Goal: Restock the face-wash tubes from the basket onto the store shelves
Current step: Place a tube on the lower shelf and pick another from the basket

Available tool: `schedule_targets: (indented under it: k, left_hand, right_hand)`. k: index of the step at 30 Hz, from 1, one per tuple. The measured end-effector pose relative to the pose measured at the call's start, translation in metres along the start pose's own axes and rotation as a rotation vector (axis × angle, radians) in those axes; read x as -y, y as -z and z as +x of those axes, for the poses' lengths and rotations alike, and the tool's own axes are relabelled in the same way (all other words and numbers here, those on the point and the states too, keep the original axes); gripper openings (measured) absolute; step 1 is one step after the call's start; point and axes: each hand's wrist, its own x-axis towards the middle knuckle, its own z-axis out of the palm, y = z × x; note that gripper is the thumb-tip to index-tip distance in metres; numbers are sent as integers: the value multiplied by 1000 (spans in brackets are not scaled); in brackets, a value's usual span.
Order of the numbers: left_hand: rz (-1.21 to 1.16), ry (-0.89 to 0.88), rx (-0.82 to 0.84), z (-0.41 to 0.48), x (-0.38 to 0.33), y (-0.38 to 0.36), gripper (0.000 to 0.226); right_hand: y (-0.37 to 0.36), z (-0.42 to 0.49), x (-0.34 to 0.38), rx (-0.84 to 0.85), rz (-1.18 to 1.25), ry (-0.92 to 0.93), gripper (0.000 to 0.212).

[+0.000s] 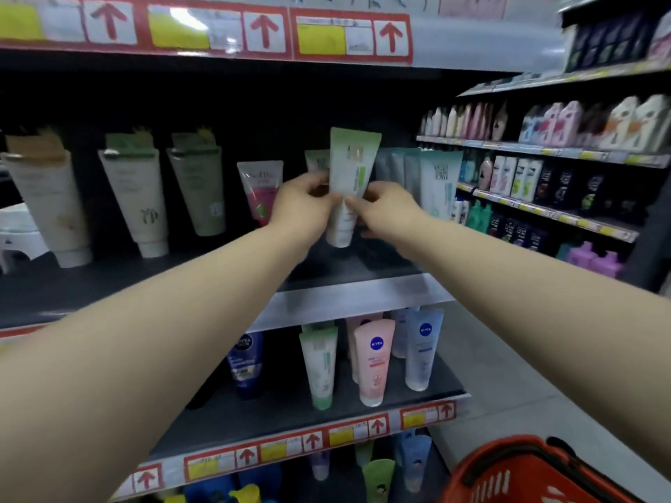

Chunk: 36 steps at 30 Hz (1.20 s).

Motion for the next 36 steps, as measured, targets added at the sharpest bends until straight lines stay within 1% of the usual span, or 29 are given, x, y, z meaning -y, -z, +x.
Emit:
schedule_targets:
  k: [2, 6, 9, 12, 16, 19, 22, 24, 28, 30, 33, 36]
  left_hand:
    - [6, 33, 25, 11, 5, -2, 33]
    - [22, 73, 119, 26, 13, -2, 30]
    - [29, 65, 154, 34, 23, -1, 42]
    - [73, 85, 186, 36, 37, -4, 51]
    - [124, 80, 145, 38, 51, -6, 56]
    - [147, 78, 111, 41, 56, -5, 59]
    - [148, 86, 103, 42, 59, -5, 59]
    - [147, 111, 95, 43, 59, -5, 59]
    - [141, 169, 95, 41, 56, -3, 63]
    - [134, 209, 111, 39, 52, -2, 60]
    - [149, 244, 114, 30, 39, 1, 55]
    - [257, 182, 102, 13, 24, 6, 57]
  right_hand:
    - [-7, 15, -7, -48, 15, -10, 21]
    - [-18, 41, -20, -89, 20, -21, 20]
    - [-22, 56, -27, -104, -16, -19, 23]
    - [-25, 67, -35, -68, -97, -57, 26]
    - [-29, 74, -44, -35, -186, -41, 25]
    - [-32, 80, -47, -45, -188, -30, 22]
    - [-37, 83, -49, -45, -157, -41, 23]
    - [-37, 83, -49, -46, -147, -41, 25]
    - [-34, 79, -46, -10, -174, -41, 23]
    - [-33, 73, -42, 1, -195, -46, 24]
    - [-28, 58, -33, -25, -197, -24, 31]
    - [-15, 35, -22, -6, -260, 55, 44]
